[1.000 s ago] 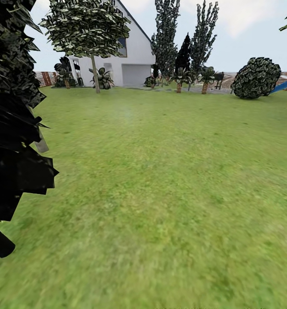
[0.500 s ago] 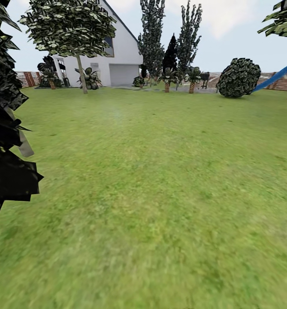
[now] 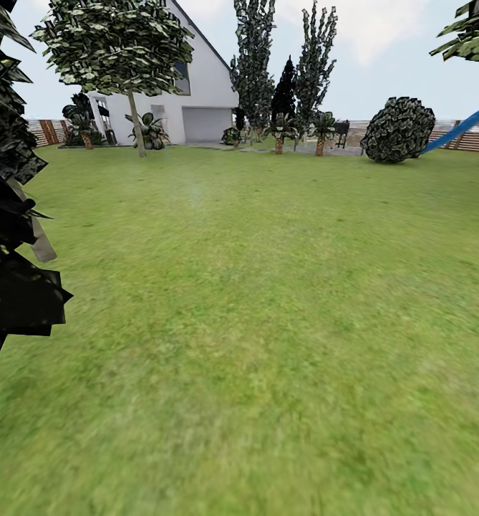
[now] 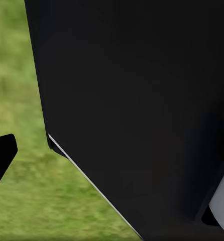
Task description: Take the three Easter eggs out of the wicker basket on the lawn in the garden, then place them on the lawn next to a single tree (choose any tree) so that all three eggs are next to the same tree and none are left in the basket.
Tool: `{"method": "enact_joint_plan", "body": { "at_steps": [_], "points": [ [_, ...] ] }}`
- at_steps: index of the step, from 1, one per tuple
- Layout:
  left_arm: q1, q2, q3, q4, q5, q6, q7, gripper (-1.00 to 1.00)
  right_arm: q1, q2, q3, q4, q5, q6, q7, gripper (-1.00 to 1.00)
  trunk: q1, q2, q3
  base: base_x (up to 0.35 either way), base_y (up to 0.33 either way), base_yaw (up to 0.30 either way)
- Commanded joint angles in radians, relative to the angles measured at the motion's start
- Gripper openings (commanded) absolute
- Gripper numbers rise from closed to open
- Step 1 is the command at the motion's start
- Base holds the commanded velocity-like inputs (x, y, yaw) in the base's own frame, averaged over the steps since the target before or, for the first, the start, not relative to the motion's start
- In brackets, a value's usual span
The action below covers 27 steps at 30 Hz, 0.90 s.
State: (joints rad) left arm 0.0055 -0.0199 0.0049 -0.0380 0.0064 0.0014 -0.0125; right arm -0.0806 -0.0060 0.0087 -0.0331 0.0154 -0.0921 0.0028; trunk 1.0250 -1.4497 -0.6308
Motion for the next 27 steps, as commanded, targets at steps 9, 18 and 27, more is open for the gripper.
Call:
{"method": "enact_joint_plan", "body": {
  "at_steps": [9, 18, 27],
  "points": [
    [0.001, 0.0, 0.001, -0.002, 0.001, 0.0, -0.001, 1.0, -0.001, 0.0, 0.0, 0.001, 0.001, -0.006, 0.0, 1.0, 0.0, 0.0, 0.003, 0.0, 0.0, -0.094],
    [0.001, 0.001, 0.001, -0.002, 0.001, 0.0, -0.001, 1.0, -0.001, 0.004, 0.002, 0.001, 0.003, -0.006, 0.0, 1.0, 0.0, 0.0, 0.003, 0.173, 0.0, -0.005],
    [0.001, 0.002, 0.001, -0.002, 0.001, 0.0, -0.001, 1.0, 0.0, 0.004, 0.003, 0.001, 0.003, -0.006, 0.0, 1.0, 0.0, 0.0, 0.003, 0.321, 0.0, 0.0]
  ]
}}
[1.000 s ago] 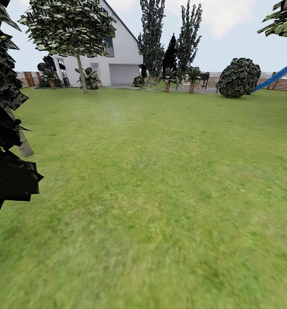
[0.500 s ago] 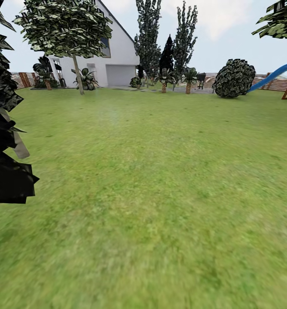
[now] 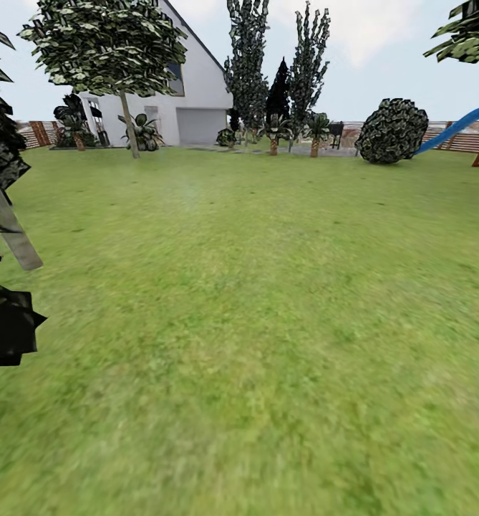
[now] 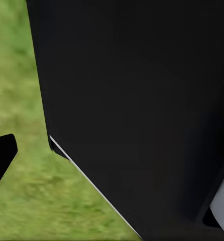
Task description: Take the three Easter eggs out of the wicker basket on the lawn in the garden, then place them on the lawn next to a single tree (choose any tree) so that all three eggs are next to the same tree and none are left in the basket.
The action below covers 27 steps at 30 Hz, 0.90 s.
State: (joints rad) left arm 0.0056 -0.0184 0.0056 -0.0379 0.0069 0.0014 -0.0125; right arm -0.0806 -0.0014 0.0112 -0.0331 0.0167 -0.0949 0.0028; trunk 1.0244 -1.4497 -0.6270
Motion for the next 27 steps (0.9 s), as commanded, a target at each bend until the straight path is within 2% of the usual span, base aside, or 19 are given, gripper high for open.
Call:
{"method": "enact_joint_plan", "body": {
  "at_steps": [1, 27],
  "points": [
    [0.001, 0.0, 0.001, -0.002, 0.001, 0.0, -0.001, 1.0, -0.001, 0.0, 0.001, 0.001, 0.002, -0.003, 0.0, 1.0, 0.001, 0.0, -0.001, 0.325, 0.0, 0.0],
    [0.001, 0.0, 0.001, -0.002, 0.001, 0.0, -0.001, 1.0, 0.0, 0.0, 0.001, 0.001, 0.002, -0.003, 0.0, 1.0, 0.001, 0.0, -0.001, 0.325, 0.0, 0.0]
  ]
}}
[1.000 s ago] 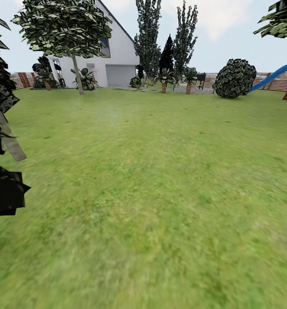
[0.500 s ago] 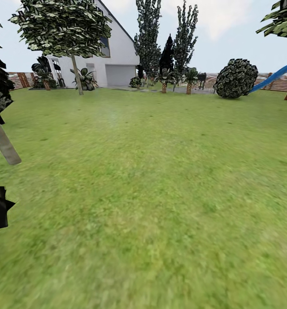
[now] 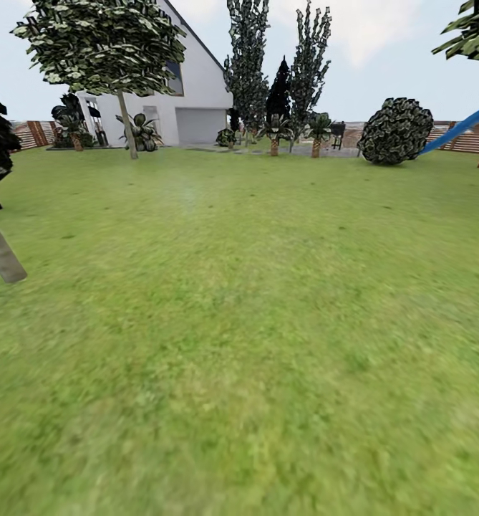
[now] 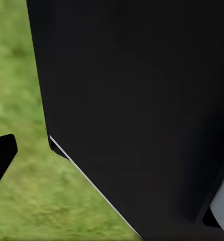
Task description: Take the three Easter eggs out of the wicker basket on the lawn in the garden, then place them on the lawn next to a single tree (choose any tree) so that all three eggs are next to the same tree and none are left in the basket.
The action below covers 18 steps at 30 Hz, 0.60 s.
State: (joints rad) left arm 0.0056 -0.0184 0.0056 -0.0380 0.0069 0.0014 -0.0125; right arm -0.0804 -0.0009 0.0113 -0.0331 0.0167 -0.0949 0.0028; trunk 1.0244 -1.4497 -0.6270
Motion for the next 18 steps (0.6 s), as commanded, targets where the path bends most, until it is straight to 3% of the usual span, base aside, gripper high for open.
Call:
{"method": "enact_joint_plan", "body": {
  "at_steps": [1, 18],
  "points": [
    [0.001, 0.0, 0.001, -0.002, 0.001, 0.0, -0.001, 1.0, 0.0, -0.001, 0.0, 0.001, 0.002, -0.003, 0.0, 1.0, 0.001, 0.0, -0.001, 0.325, 0.0, 0.0],
    [0.001, 0.0, 0.001, -0.005, 0.001, 0.0, -0.001, 1.0, -0.001, -0.002, -0.002, -0.002, 0.0, -0.005, 0.0, 1.0, 0.001, 0.0, -0.001, 0.325, 0.0, 0.0]
  ]
}}
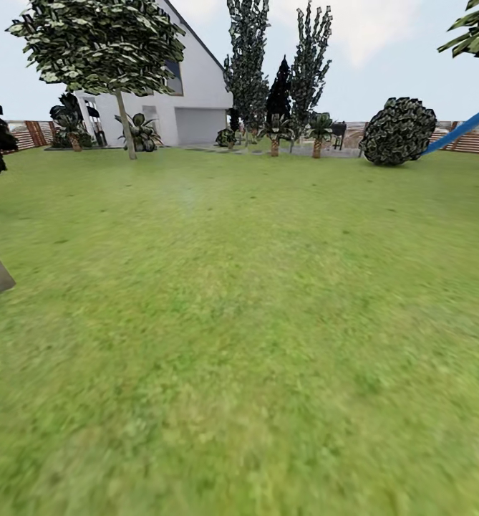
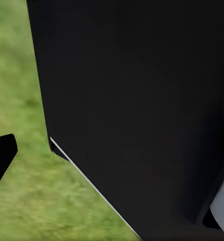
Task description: Take the three Easter eggs out of the wicker basket on the lawn in the garden, then place them on the lawn next to a single tree (choose any tree) so that all three eggs are next to the same tree and none are left in the basket.
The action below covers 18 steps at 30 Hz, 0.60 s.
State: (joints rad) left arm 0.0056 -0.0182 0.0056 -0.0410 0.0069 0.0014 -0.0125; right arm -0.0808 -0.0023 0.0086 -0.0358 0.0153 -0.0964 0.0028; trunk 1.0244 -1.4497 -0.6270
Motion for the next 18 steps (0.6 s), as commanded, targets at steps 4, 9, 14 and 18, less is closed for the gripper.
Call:
{"method": "enact_joint_plan", "body": {
  "at_steps": [4, 9, 14, 18],
  "points": [
    [0.001, 0.0, 0.0, -0.002, 0.001, 0.0, -0.001, 1.0, -0.001, 0.001, 0.001, 0.001, 0.002, -0.003, 0.0, 1.0, 0.001, 0.0, -0.001, 0.325, 0.0, 0.0],
    [0.001, 0.0, 0.001, -0.002, 0.001, 0.0, -0.001, 1.0, -0.003, 0.003, 0.001, 0.001, 0.002, -0.003, 0.0, 1.0, 0.001, 0.0, -0.001, 0.325, 0.0, 0.0],
    [0.001, 0.0, 0.001, -0.002, 0.001, 0.0, -0.001, 1.0, -0.003, 0.003, 0.001, 0.001, 0.003, -0.019, 0.0, 1.0, 0.001, 0.0, -0.001, 0.325, 0.0, 0.0],
    [0.001, 0.0, 0.001, -0.002, 0.001, 0.0, -0.001, 1.0, -0.003, 0.001, 0.002, 0.002, 0.003, -0.052, 0.0, 1.0, 0.001, 0.0, -0.001, 0.325, 0.0, 0.0]
  ]
}}
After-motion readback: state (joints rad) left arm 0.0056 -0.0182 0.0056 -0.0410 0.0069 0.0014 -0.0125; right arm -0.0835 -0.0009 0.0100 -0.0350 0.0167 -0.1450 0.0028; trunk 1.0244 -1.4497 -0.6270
